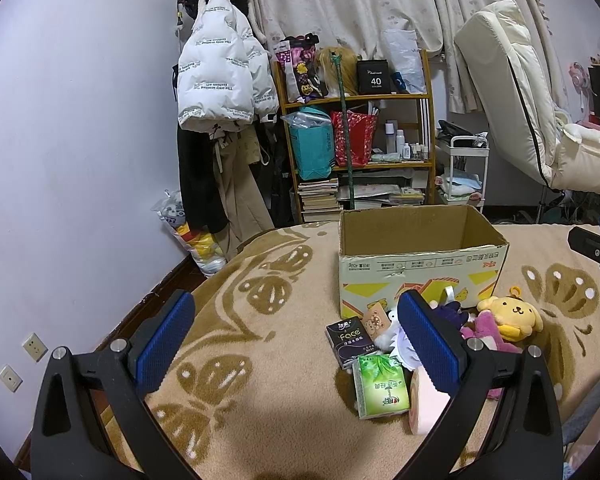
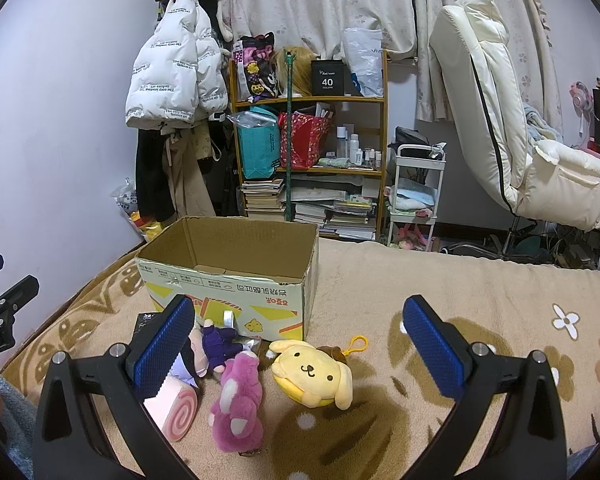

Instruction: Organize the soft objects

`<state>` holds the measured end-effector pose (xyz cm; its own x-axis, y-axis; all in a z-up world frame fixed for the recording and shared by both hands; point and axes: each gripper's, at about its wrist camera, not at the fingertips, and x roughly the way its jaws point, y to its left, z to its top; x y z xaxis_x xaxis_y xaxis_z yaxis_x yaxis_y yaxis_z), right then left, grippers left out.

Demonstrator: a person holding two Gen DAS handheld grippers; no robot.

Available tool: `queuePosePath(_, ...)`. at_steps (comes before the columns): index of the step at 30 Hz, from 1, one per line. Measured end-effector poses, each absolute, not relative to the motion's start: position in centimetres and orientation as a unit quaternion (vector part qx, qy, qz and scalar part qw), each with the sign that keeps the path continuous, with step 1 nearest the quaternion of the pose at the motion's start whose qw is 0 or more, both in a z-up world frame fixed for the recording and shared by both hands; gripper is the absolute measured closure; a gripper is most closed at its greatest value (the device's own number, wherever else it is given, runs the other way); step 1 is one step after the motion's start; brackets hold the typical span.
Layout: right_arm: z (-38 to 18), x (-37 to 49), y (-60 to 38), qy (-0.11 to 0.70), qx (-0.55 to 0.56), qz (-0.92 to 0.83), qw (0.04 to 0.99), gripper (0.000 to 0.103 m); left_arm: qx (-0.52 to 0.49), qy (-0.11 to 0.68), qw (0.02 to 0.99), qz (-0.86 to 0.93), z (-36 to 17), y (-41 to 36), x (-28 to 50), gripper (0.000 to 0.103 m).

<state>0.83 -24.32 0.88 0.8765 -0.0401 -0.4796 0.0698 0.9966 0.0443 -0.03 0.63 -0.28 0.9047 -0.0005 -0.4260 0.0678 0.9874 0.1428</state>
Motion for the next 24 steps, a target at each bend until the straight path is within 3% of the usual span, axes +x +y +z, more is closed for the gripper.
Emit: queuePosePath(24, 0.87, 0.84, -24.34, 0.247, 0.031, -0.028, 0.968, 0.0, 0.079, 0.218, 0.973, -0.016, -0.29, 0.7, -0.01, 0.003)
